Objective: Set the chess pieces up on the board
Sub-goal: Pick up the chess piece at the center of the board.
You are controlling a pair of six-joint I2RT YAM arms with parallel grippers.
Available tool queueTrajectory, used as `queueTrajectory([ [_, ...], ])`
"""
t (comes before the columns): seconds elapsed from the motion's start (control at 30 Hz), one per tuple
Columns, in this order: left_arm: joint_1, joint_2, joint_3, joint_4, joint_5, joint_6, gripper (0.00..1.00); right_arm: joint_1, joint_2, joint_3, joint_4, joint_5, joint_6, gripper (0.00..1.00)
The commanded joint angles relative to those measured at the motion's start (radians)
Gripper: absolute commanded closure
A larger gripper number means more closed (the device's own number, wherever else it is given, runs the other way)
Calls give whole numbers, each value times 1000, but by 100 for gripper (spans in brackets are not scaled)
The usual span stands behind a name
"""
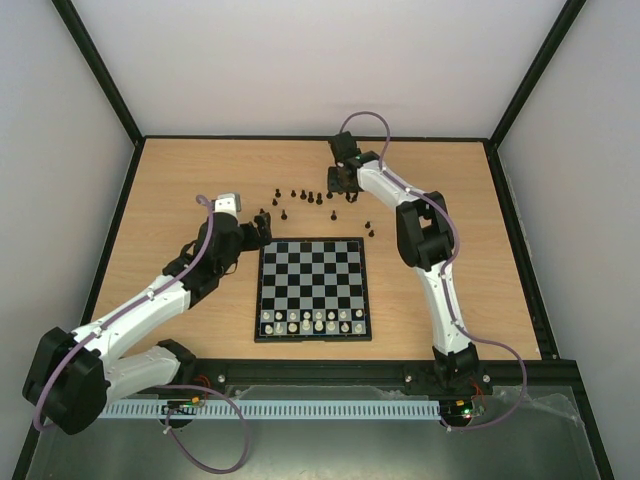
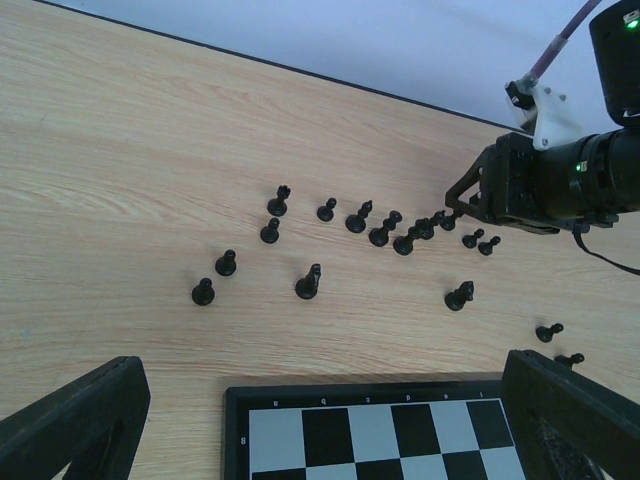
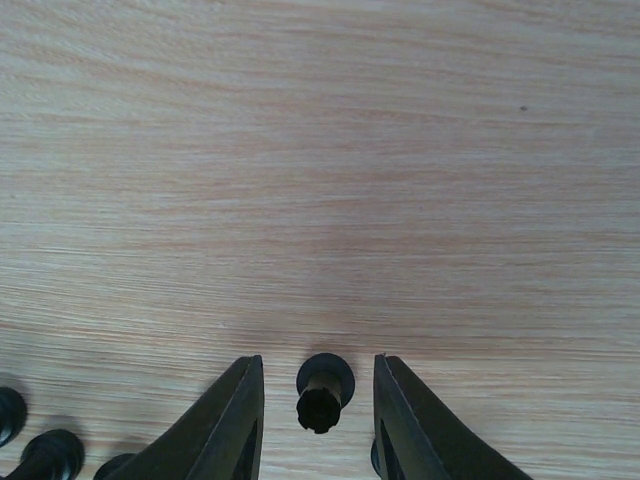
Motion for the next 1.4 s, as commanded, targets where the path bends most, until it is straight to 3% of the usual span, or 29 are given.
queueTrajectory([
  [0.0, -1, 1, 28, 3, -1, 8, 1, -3, 27, 35, -56, -1, 6, 68],
  [0.73, -1, -8, 24, 6, -13, 10, 1, -3, 70, 73, -67, 4, 8, 80],
  [1.03, -1, -6, 24, 8, -9, 11, 1, -3, 77, 78, -74, 7, 8, 90],
  [1.37, -1, -32, 34, -13, -8, 9, 1, -3, -5, 79, -90, 30, -4, 96],
])
